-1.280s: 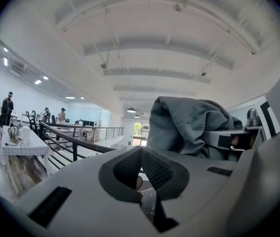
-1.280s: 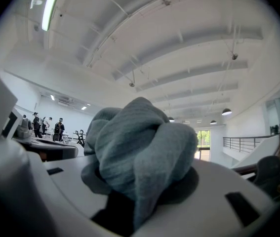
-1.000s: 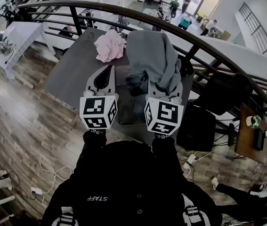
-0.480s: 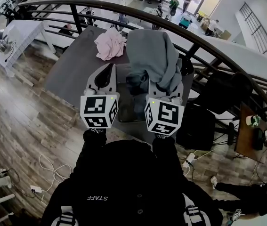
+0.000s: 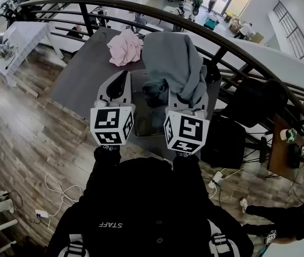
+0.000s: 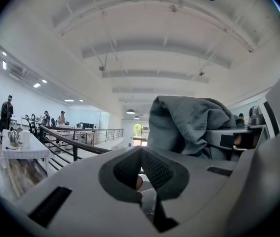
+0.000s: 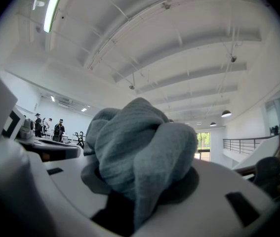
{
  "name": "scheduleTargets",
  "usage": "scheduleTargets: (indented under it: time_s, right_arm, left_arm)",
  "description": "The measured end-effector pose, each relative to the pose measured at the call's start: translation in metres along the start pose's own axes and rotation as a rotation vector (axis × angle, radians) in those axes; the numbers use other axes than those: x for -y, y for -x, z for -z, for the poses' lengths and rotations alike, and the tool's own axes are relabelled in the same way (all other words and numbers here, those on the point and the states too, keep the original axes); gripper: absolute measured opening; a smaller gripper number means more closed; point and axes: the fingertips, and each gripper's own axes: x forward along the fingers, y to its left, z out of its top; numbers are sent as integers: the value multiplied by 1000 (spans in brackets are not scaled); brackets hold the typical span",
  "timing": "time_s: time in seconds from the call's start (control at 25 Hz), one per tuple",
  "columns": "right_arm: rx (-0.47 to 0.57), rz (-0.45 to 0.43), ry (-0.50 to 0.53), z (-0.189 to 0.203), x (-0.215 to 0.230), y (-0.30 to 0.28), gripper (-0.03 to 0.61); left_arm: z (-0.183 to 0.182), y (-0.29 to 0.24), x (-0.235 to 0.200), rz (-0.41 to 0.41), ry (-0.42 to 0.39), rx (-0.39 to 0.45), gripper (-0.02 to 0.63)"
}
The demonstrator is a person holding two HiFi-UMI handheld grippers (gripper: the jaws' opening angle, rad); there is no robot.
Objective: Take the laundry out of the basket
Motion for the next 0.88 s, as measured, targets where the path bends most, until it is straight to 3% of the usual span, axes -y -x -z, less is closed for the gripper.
scheduleTargets:
  time_s: [0.88]
  right_arm:
    - [6, -1, 1, 0, -2, 6, 196]
  left_arm:
    - [0, 5, 9, 11, 8, 6, 2]
